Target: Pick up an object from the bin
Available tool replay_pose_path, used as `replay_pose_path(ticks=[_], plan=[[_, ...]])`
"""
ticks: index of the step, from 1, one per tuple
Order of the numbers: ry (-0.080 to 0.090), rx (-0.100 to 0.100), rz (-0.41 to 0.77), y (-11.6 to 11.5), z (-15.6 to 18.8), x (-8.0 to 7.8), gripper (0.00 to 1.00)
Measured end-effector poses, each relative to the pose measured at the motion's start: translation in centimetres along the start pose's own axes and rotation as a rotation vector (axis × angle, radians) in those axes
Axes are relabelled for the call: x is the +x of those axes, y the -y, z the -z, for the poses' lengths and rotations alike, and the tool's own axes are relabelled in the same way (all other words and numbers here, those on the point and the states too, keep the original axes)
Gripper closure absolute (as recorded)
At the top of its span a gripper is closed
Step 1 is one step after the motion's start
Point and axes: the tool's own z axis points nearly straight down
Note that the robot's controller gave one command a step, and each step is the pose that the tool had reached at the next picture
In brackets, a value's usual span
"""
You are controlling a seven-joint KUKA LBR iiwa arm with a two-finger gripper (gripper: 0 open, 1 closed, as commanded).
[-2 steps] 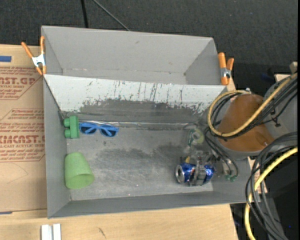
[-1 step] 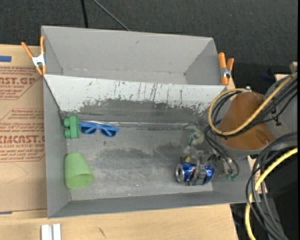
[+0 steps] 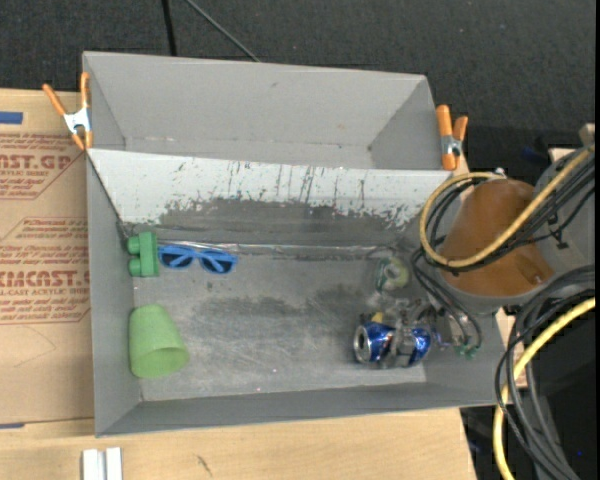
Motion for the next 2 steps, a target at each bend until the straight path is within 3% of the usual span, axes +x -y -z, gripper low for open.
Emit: replay_pose_path(ticks=[1, 2], plan=[[0.001, 0.001, 0.000, 0.0, 2.1, 0.0, 1.00], [0.005, 0.001, 0.000, 0.0, 7.4, -0.2, 1.00]])
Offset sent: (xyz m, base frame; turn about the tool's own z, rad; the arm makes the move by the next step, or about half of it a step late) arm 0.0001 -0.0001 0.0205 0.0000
